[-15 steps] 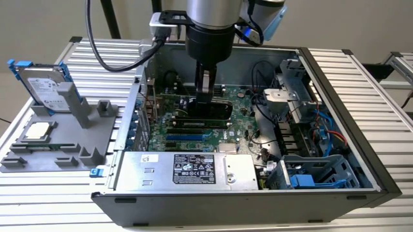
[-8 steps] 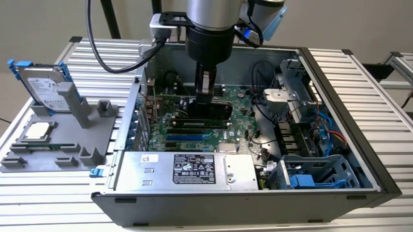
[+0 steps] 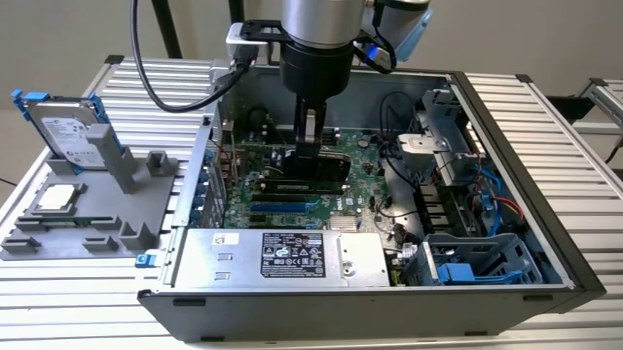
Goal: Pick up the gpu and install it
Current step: 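Insert the gpu into the slot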
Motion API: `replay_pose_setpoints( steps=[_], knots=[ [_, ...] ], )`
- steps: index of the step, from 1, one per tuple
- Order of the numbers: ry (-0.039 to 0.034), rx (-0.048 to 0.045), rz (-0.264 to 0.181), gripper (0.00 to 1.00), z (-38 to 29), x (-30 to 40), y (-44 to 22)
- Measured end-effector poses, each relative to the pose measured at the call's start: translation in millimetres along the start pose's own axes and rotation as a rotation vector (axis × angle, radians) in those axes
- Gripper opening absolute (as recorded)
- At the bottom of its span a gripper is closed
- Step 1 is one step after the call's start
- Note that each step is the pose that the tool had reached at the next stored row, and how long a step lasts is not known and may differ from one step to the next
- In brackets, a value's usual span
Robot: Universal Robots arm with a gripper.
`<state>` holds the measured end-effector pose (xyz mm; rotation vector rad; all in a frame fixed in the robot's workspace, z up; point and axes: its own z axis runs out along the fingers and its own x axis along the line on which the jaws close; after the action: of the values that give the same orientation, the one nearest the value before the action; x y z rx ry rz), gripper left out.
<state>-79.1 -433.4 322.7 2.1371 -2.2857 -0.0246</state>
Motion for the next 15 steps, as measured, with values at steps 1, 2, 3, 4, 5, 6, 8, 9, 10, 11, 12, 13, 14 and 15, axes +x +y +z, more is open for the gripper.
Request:
replay_pose_setpoints(
  steps=[1,2,3,4,5,6,8,9,10,11,12,13,14,15],
  knots=[
    [0.0,0.0,0.0,0.0,0.2,0.0,0.0],
    [-0.0001,0.0,0.0,0.0,1.6,0.0,0.0],
    [0.0,0.0,0.0,0.0,3.6,0.0,-0.1],
    [0.0,0.0,0.0,0.0,3.8,0.0,-0.1],
    [0.0,0.0,0.0,0.0,3.9,0.0,-0.1],
    [0.0,0.0,0.0,0.0,4.1,0.0,-0.1],
    [0.0,0.0,0.0,0.0,4.5,0.0,-0.1],
    [0.0,0.0,0.0,0.0,4.7,0.0,-0.1],
    [0.0,0.0,0.0,0.0,5.0,0.0,-0.1],
    [0.0,0.0,0.0,0.0,5.3,0.0,-0.1],
    [0.0,0.0,0.0,0.0,5.5,0.0,-0.1],
    [0.0,0.0,0.0,0.0,5.7,0.0,-0.1],
    [0.0,0.0,0.0,0.0,5.9,0.0,-0.1],
    [0.0,0.0,0.0,0.0,6.1,0.0,-0.1]
  ],
)
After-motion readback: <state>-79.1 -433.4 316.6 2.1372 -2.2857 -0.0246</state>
